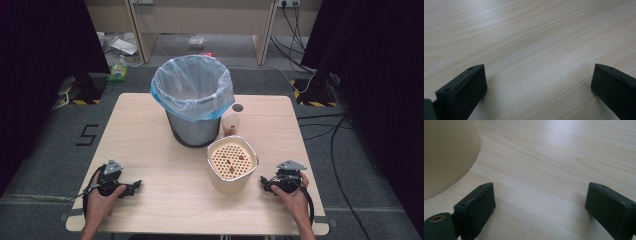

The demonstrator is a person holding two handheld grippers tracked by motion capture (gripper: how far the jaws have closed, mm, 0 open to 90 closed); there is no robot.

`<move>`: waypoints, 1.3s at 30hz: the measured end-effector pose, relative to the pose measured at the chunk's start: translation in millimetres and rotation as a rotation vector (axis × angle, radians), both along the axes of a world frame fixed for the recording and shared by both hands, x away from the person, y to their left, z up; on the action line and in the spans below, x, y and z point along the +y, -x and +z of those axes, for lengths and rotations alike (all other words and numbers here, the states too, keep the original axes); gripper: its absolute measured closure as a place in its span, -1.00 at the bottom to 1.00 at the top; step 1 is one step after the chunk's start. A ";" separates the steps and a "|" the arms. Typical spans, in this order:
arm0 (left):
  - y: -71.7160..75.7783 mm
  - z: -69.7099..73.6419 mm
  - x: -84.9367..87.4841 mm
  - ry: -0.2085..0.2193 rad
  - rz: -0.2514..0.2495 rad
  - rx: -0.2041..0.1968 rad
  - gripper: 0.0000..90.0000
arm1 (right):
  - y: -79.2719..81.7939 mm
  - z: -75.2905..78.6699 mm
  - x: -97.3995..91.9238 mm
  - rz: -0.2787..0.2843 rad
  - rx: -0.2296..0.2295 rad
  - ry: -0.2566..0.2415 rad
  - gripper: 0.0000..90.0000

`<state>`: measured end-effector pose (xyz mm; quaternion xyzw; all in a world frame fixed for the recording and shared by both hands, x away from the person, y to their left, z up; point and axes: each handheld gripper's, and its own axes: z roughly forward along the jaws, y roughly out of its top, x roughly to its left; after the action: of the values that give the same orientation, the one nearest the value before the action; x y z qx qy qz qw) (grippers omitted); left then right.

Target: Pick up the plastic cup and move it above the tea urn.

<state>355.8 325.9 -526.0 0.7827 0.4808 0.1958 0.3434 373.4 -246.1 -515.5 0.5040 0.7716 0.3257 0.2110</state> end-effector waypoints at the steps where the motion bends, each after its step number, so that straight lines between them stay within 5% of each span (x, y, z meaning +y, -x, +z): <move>1: 0.0 0.0 0.0 0.000 0.000 0.000 -1.00 | -0.4 0.1 -1.2 0.006 -0.006 0.005 -0.71; 10: 0.0 0.0 0.0 0.000 0.000 0.000 -1.00 | -0.1 10.7 -8.9 -0.019 -0.053 -0.020 -0.53; 24: 0.0 0.0 0.0 0.000 0.000 0.000 -1.00 | -17.5 55.2 -17.3 -0.028 -0.114 -0.029 -0.36; 39: 0.1 0.1 -0.2 -0.001 -0.011 0.000 -1.00 | -73.6 100.0 1.9 0.002 -0.119 -0.052 -0.13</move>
<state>355.6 325.6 -525.9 0.7854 0.4765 0.1942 0.3439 447.0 -244.2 -415.5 0.4883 0.7494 0.3754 0.2430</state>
